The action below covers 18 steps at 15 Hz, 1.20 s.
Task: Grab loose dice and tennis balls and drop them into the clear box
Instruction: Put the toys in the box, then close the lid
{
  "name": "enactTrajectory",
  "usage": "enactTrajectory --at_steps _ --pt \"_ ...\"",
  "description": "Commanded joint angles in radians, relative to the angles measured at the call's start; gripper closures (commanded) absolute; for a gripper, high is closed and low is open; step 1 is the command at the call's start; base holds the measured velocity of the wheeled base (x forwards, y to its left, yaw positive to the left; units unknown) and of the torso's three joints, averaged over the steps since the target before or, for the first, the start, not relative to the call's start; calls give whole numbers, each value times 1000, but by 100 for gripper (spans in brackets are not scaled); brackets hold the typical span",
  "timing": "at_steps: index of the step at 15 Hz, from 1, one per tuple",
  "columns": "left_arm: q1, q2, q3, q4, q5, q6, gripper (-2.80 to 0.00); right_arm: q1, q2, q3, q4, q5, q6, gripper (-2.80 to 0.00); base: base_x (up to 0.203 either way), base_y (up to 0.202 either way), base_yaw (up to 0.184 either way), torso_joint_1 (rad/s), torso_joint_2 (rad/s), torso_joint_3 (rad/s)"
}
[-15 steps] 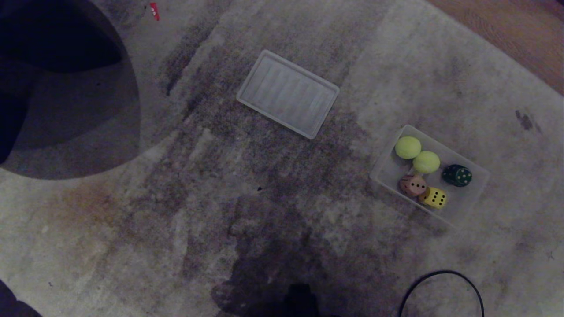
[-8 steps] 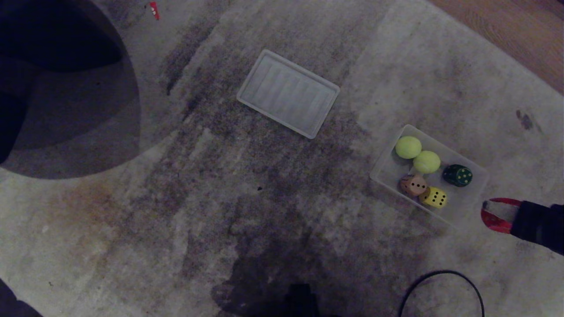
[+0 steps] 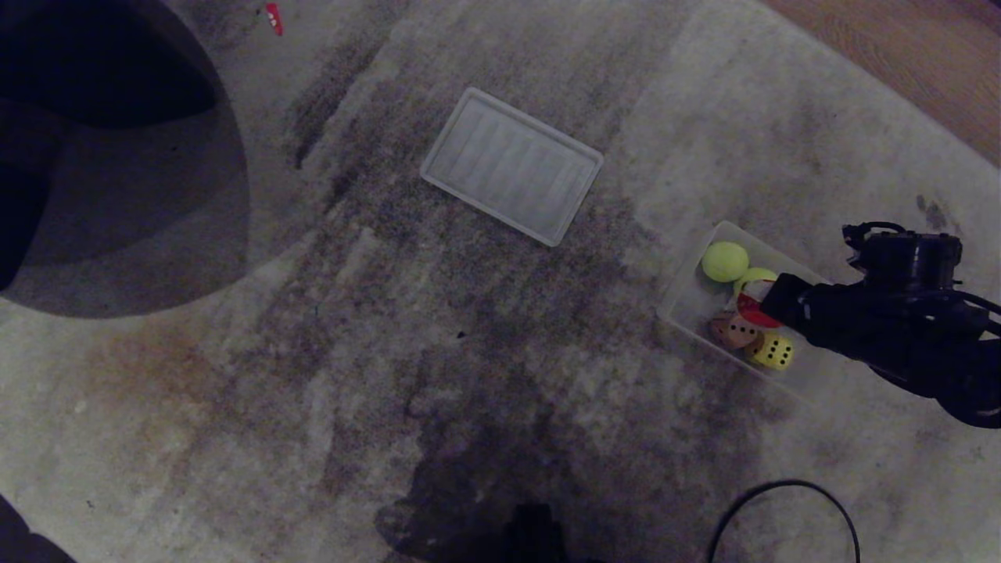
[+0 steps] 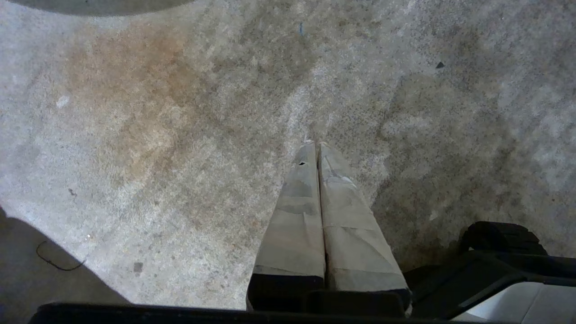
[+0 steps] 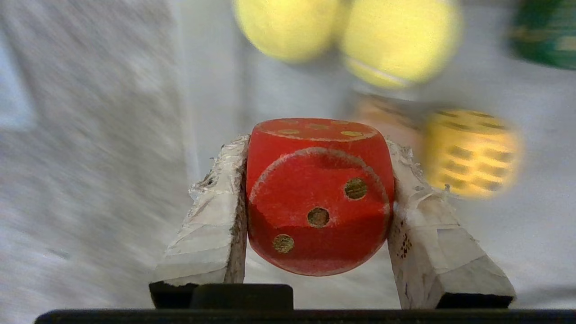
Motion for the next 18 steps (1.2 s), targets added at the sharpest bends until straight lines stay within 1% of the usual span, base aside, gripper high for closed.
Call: enactTrajectory --at_steps 1,2,4,5,8,11,14,16,17,18 --pt "0 0 2 0 1 -1 0 16 60 -29 -18 25 76 0 0 0 0 0 0 0" --pt "0 0 2 0 1 -1 0 18 61 -30 -29 46 93 0 0 0 0 0 0 0" --pt "0 0 2 0 1 1 0 18 62 -27 -79 59 106 0 0 0 0 0 0 0" --pt "0 0 2 0 1 -1 0 18 61 -27 -90 59 101 -280 0 0 0 0 0 0" --pt "0 0 2 0 1 -1 0 18 25 -2 -88 56 97 -280 0 0 0 0 0 0" --pt "0 0 2 0 1 -1 0 21 -8 41 -83 55 64 -280 0 0 0 0 0 0" --pt "0 0 2 0 1 -1 0 25 -134 120 -81 60 48 -280 0 0 0 0 0 0" --pt "0 0 2 0 1 -1 0 26 -250 208 -81 60 45 -280 0 0 0 0 0 0" --pt "0 0 2 0 1 -1 0 27 -306 255 -80 64 44 0 0 0 0 0 0 0" --pt "0 0 2 0 1 -1 0 27 -369 302 -68 72 40 0 0 0 0 0 0 0"
